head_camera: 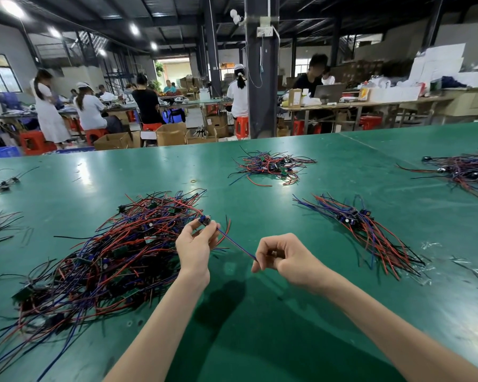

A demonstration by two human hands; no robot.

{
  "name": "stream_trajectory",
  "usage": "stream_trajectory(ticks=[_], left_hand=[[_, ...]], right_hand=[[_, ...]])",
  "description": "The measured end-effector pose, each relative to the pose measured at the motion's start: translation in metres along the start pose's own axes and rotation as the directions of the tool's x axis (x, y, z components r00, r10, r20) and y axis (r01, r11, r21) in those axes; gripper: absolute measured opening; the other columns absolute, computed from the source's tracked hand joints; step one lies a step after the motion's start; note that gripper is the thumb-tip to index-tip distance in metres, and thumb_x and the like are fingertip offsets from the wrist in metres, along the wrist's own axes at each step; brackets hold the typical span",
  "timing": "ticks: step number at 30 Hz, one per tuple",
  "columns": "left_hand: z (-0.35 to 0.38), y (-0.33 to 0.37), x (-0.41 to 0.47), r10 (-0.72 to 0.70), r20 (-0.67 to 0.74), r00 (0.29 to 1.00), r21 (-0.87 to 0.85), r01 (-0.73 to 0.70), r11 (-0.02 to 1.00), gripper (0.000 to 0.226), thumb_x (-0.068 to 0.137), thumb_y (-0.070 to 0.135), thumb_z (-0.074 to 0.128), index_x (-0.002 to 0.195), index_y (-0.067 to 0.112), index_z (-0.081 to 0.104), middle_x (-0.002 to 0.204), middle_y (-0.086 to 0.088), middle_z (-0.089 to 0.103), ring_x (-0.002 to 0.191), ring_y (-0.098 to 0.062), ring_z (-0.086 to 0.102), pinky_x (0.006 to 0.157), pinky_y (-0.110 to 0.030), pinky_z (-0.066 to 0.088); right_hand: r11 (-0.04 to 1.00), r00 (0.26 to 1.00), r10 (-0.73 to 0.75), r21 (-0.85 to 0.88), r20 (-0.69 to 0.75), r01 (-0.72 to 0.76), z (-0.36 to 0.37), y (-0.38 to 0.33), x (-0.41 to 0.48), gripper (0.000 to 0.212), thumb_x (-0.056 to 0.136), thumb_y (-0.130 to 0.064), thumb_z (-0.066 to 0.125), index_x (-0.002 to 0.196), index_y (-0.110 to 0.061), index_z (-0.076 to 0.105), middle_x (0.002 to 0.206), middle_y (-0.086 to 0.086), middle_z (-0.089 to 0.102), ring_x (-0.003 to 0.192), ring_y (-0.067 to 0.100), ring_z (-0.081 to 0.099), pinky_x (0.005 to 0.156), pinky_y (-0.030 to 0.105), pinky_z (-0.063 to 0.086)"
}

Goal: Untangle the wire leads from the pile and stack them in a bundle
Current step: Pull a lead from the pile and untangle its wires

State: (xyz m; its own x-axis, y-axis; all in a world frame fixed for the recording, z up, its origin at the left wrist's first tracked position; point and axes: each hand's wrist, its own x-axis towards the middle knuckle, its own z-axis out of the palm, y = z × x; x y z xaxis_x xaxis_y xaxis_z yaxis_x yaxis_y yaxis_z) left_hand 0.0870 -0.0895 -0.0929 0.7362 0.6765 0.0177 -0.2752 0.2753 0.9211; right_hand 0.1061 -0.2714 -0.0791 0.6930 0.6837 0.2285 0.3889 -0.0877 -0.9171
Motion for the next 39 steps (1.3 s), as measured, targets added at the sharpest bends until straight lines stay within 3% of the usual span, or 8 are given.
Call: stream_trajectory(ticks=[9,14,22,25,30,35,37,39], left_hand=[[0.002,0.001,-0.003,-0.024,0.022,0.999,-0.01,0.025,1.0,0.019,0.088,0.0,0.062,0.105,0.006,0.057,0.081,-0.007,0.067,0.055,-0.001,0.063,0.055,-0.013,0.052],[0.001,0.0,-0.003,-0.032,0.032,0.999,0.003,0.032,0.999,0.015,0.087,0.001,0.063,0.099,0.01,0.058,0.078,-0.004,0.068,0.056,0.0,0.064,0.057,-0.013,0.052],[0.001,-0.009,0.0,0.059,0.074,0.996,0.19,-0.072,0.979,0.019,0.085,0.001,0.065,0.088,0.019,0.06,0.07,-0.002,0.066,0.064,-0.012,0.06,0.057,-0.016,0.048],[0.0,-0.012,0.002,0.078,0.084,0.993,0.237,-0.096,0.967,0.02,0.085,0.002,0.067,0.088,0.02,0.06,0.07,-0.002,0.067,0.063,-0.012,0.06,0.055,-0.015,0.047],[-0.001,-0.017,0.003,0.101,0.126,0.987,0.329,-0.138,0.934,0.02,0.084,0.004,0.068,0.101,0.01,0.061,0.075,-0.007,0.068,0.066,-0.013,0.063,0.067,-0.025,0.049],[-0.001,-0.02,0.0,0.185,0.205,0.961,0.466,-0.262,0.845,0.024,0.084,0.009,0.07,0.085,0.03,0.059,0.076,-0.013,0.069,0.076,-0.028,0.064,0.084,-0.045,0.05],[-0.001,-0.02,0.001,0.184,0.197,0.963,0.461,-0.256,0.85,0.023,0.084,0.009,0.07,0.086,0.029,0.059,0.078,-0.013,0.069,0.077,-0.031,0.065,0.084,-0.045,0.051],[-0.001,-0.019,0.002,0.173,0.177,0.969,0.431,-0.234,0.871,0.017,0.085,0.01,0.069,0.094,0.021,0.062,0.077,-0.01,0.069,0.068,-0.025,0.062,0.081,-0.043,0.052]], right_hand=[[0.996,0.995,-0.09,0.004,-0.05,0.09,-0.001,-0.006,-0.002,0.05,0.055,0.026,0.022,0.053,-0.014,0.052,0.067,0.01,0.065,0.063,-0.001,0.06,0.061,0.01,0.039],[0.988,0.986,-0.154,0.024,-0.063,0.156,0.001,-0.005,-0.002,0.036,0.046,0.006,0.026,0.049,-0.019,0.052,0.065,0.002,0.065,0.068,0.006,0.061,0.063,0.014,0.04],[0.977,0.981,-0.185,0.099,-0.064,0.191,0.004,-0.004,-0.002,0.031,0.045,0.009,0.026,0.046,-0.01,0.051,0.064,0.012,0.056,0.069,0.008,0.065,0.066,0.015,0.043],[0.974,0.982,-0.179,0.131,-0.066,0.186,0.005,-0.006,-0.003,0.038,0.045,0.013,0.025,0.048,-0.014,0.052,0.063,0.009,0.055,0.068,0.011,0.065,0.066,0.015,0.044],[0.976,0.985,-0.164,0.139,-0.054,0.17,0.005,-0.007,-0.003,0.057,0.049,0.032,0.021,0.049,-0.014,0.054,0.063,0.011,0.057,0.069,0.012,0.065,0.066,0.014,0.043],[0.972,0.986,-0.16,0.165,-0.057,0.167,0.004,-0.008,-0.004,0.062,0.051,0.033,0.022,0.048,-0.018,0.055,0.062,0.006,0.061,0.068,0.011,0.065,0.065,0.013,0.043],[0.972,0.986,-0.157,0.172,-0.051,0.163,0.003,-0.007,-0.004,0.063,0.052,0.033,0.022,0.047,-0.02,0.056,0.061,0.003,0.062,0.068,0.011,0.064,0.064,0.013,0.043],[0.974,0.989,-0.139,0.174,-0.042,0.144,0.003,-0.006,-0.004,0.062,0.053,0.031,0.023,0.047,-0.021,0.056,0.06,0.0,0.063,0.068,0.01,0.064,0.064,0.012,0.042]])
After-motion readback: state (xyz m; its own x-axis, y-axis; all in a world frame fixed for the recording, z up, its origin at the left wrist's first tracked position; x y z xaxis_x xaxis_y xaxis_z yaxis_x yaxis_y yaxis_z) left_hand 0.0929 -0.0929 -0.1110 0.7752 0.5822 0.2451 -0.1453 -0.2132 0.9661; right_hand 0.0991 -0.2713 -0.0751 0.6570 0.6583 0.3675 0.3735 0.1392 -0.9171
